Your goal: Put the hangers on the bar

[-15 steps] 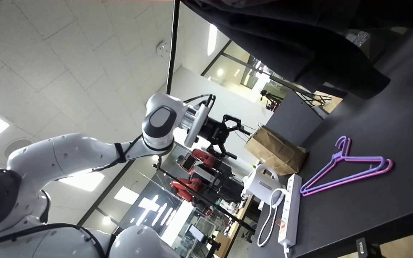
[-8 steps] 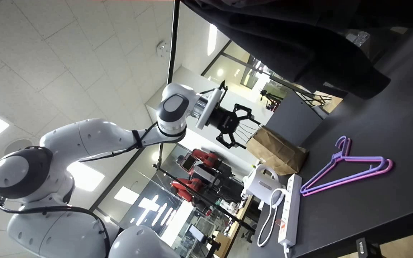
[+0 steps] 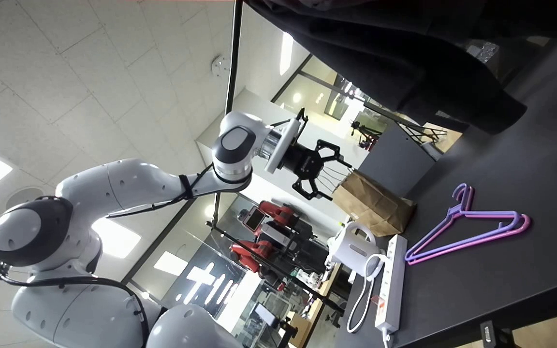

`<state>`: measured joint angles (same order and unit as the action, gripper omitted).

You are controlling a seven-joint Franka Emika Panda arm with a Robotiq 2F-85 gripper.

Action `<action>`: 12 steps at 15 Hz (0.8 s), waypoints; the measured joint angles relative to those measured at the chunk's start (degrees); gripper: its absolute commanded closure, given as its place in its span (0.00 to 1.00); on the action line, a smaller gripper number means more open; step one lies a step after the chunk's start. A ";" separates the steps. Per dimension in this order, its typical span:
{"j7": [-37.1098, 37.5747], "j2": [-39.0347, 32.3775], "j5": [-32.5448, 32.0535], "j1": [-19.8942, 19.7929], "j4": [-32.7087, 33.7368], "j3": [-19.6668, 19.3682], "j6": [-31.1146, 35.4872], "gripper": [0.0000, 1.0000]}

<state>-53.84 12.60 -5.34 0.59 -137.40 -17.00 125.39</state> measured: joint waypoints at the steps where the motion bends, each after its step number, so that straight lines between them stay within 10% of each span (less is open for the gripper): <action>1: -0.01 0.00 0.00 0.00 0.00 0.00 0.00 0.00; 12: -8.55 -7.95 4.32 -1.28 0.14 5.70 11.38 0.00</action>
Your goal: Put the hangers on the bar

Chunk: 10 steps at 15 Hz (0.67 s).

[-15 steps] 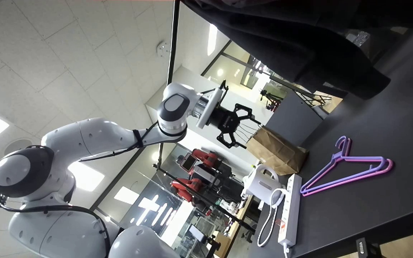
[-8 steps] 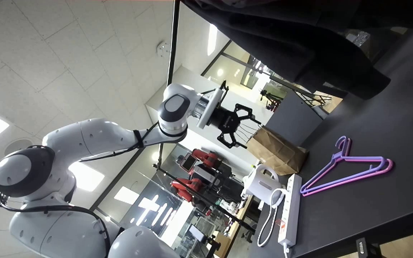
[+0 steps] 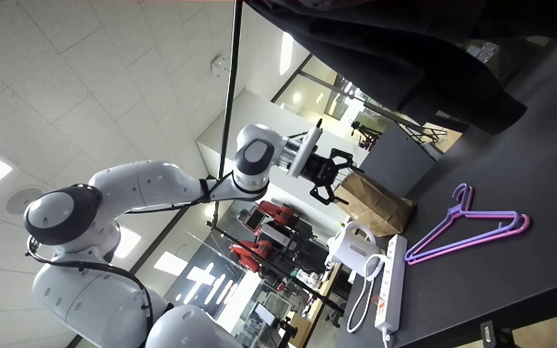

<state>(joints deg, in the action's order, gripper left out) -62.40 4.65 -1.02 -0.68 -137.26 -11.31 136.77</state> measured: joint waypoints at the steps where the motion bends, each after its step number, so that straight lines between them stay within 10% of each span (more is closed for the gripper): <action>1: -2.59 -1.37 -0.17 -0.04 0.32 0.53 0.00 0.00; 10: -9.46 -12.68 -6.97 -0.64 6.10 4.45 -0.35 0.00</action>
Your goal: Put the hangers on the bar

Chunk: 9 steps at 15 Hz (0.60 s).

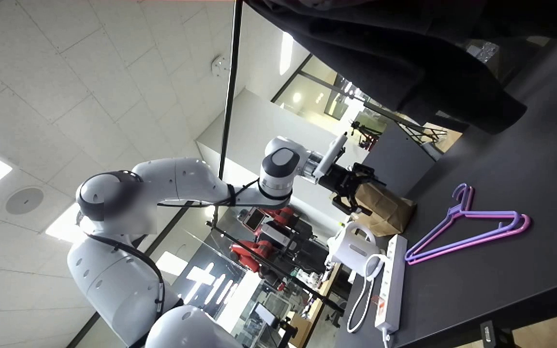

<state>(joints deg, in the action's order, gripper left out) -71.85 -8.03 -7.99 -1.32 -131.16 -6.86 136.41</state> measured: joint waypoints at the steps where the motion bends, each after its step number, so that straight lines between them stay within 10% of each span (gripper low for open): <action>1: 0.00 -0.14 -0.01 -0.07 0.14 0.00 -0.03 0.00; 9: -0.26 -0.14 -0.01 -1.08 -0.98 0.75 0.82 0.00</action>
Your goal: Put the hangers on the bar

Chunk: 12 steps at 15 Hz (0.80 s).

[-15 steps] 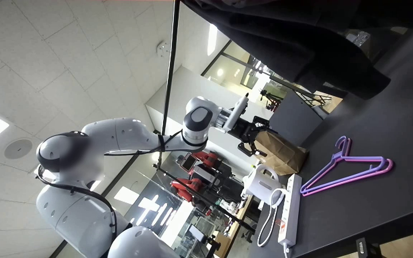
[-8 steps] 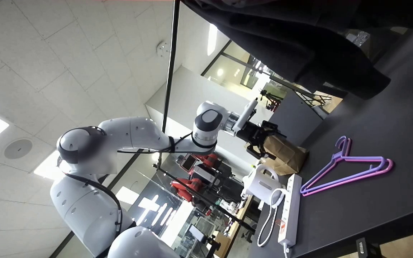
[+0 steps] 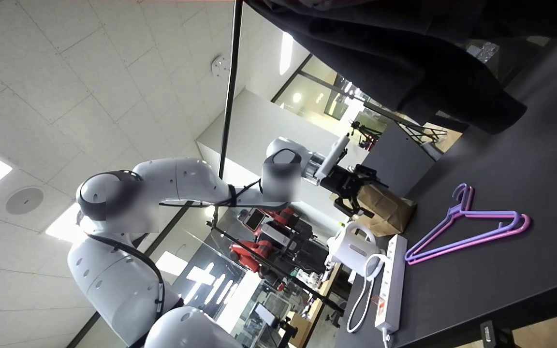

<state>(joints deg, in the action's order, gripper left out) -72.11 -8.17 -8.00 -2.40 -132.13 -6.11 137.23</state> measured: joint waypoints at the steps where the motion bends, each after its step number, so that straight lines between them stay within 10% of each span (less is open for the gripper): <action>1: 0.00 0.01 0.00 -0.34 -1.01 0.13 0.89 0.00; 12: -7.54 -1.31 5.96 -6.03 -13.72 1.91 22.84 0.00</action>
<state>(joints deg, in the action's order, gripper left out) -79.66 -9.48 -2.04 -8.43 -145.86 -4.19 160.07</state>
